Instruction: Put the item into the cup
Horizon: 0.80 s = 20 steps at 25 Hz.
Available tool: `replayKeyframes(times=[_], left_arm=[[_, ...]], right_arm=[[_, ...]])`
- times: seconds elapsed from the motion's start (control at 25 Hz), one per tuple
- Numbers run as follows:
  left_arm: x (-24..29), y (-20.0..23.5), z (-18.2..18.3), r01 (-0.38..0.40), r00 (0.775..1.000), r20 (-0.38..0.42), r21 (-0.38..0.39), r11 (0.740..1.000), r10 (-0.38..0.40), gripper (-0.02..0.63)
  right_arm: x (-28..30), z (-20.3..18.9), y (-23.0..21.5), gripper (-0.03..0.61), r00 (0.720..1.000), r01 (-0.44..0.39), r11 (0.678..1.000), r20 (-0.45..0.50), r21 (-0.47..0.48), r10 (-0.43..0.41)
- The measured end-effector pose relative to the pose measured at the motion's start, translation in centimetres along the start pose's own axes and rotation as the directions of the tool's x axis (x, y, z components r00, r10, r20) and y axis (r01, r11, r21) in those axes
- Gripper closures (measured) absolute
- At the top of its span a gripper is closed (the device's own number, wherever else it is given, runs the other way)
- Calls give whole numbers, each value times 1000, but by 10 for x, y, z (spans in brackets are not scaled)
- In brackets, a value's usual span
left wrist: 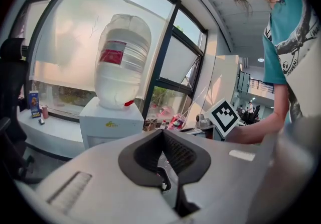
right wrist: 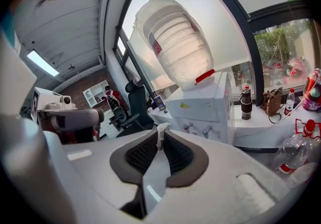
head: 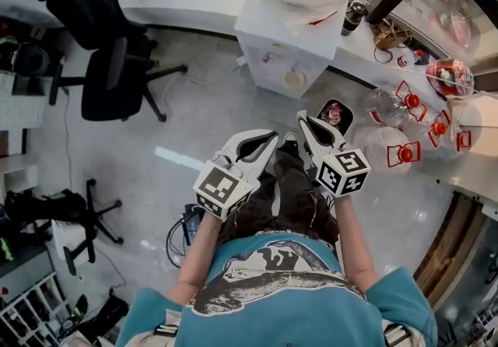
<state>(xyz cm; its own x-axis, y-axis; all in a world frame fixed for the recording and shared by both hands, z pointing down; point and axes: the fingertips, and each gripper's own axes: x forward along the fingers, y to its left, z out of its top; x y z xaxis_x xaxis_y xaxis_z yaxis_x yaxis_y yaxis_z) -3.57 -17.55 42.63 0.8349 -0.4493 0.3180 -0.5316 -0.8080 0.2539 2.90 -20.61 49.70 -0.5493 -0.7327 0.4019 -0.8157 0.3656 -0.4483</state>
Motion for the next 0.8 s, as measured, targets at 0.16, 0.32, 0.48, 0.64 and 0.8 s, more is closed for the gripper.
replayKeyframes(times=[0.16,0.32,0.48,0.64,0.8], left_arm=[[19,11,-3,0,999,-32,21,1000,0,600],[38,27,-9,2,999,-33,38,999,0,600],[54,43,-18,-4,1000,-28,25,1000,4,600],[66,57,-34,-9,1000,-28,-1,1000,9,600],[77,65,-53,2,999,-42,0,1000,-2,600]], right_arm=[[28,-6,-30,545,1000,20,1000,-4,-1,-20],[58,-24,-62,545,998,57,998,-12,10,-57],[88,-48,-91,545,996,83,996,-36,9,-83],[116,-70,-122,545,993,110,994,-39,4,-109],[142,-92,-148,545,988,141,990,-56,0,-141]])
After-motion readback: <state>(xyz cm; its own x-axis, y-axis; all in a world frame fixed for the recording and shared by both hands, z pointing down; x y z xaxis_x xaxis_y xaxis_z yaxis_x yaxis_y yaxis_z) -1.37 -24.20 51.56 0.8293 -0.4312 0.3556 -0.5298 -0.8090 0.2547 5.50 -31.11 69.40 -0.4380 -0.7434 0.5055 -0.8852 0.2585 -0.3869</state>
